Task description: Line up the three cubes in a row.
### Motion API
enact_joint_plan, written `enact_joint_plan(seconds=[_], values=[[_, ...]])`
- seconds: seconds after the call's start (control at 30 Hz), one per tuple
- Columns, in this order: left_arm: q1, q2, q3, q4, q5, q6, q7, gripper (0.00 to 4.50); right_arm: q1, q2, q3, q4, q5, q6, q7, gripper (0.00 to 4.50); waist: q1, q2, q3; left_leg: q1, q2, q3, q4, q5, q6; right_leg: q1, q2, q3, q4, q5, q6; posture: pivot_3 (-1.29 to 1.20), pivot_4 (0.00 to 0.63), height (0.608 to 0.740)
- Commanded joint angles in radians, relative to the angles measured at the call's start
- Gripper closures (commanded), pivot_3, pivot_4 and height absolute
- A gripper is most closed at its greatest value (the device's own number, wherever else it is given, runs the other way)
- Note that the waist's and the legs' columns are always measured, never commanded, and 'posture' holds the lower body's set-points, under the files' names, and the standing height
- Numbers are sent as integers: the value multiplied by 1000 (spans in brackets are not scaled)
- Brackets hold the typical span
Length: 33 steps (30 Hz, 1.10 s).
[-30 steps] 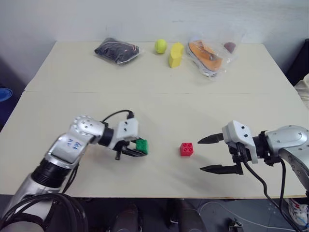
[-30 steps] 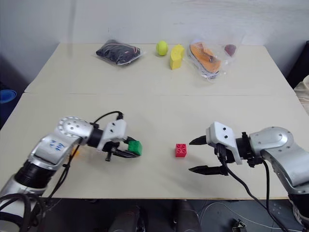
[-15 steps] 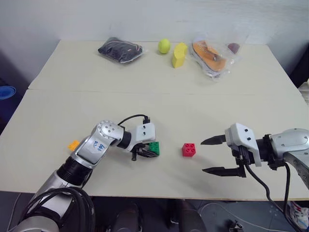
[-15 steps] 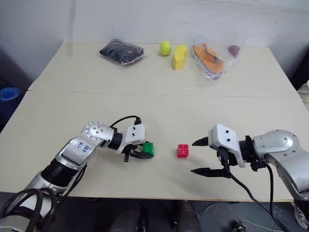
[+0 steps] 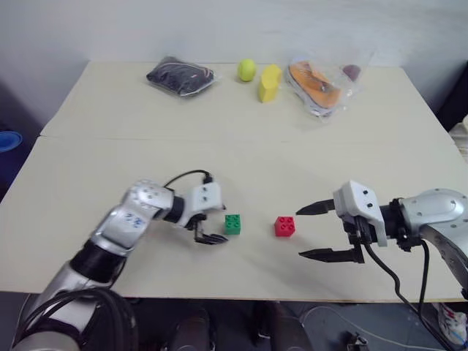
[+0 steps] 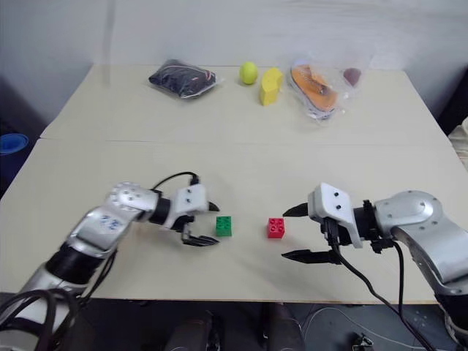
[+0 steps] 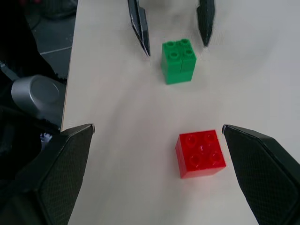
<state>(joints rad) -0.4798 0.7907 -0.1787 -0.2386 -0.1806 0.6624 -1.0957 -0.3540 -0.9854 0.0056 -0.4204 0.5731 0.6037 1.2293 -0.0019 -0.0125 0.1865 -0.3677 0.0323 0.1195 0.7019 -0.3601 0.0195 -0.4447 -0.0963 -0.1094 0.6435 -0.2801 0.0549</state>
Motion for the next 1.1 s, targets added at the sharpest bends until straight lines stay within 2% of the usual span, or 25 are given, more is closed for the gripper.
enact_joint_plan(seconds=[0.03,0.13,0.2,0.3,0.37,0.47,0.7,0.93,1.1], values=[[111,82,249,-139,-111,96,6,18,-60,17,-19,36,55,30,22,0,-2,0,0,0,0,-1,0,0,0,0,0,0,-1,0,0,0,150,740],[264,118,484,-212,-164,195,45,18,-106,21,-21,85,70,44,45,0,0,0,0,0,-1,-1,0,0,0,0,-1,0,-2,0,0,0,150,740],[402,105,702,-253,-177,248,60,18,-137,20,-17,125,75,47,72,0,1,0,0,-1,-1,-2,0,0,1,1,-2,-1,-2,0,0,0,150,740],[600,77,910,-265,-157,217,58,18,-171,21,-7,157,89,59,118,0,2,-1,0,-1,-1,-2,0,-1,1,1,-3,-2,-7,0,0,0,150,740],[724,47,1006,-244,-134,163,57,18,-190,29,2,169,93,57,140,0,-1,-1,0,0,-1,-2,-1,-1,1,1,-3,-1,-7,0,0,0,150,740],[812,20,1054,-187,-125,81,74,18,-212,44,16,184,85,49,149,0,-1,-1,0,0,-1,-2,-1,-1,1,1,-3,-1,-7,0,-1,0,150,740],[798,33,1012,-108,-165,-10,85,18,-227,62,26,189,74,43,153,0,2,-2,-1,0,-2,-3,-2,-3,1,1,-6,-2,-7,0,-1,0,150,740],[652,113,787,-5,-152,-24,107,18,-173,63,0,131,90,49,125,0,-2,-1,-1,0,-2,-2,-3,-3,1,0,-6,-2,-7,0,-1,0,150,740],[525,125,629,118,-108,-62,145,18,-138,66,-8,88,90,46,93,0,-3,-2,-1,0,-1,-1,-3,-3,0,0,-5,-2,-6,0,-1,0,150,740]])
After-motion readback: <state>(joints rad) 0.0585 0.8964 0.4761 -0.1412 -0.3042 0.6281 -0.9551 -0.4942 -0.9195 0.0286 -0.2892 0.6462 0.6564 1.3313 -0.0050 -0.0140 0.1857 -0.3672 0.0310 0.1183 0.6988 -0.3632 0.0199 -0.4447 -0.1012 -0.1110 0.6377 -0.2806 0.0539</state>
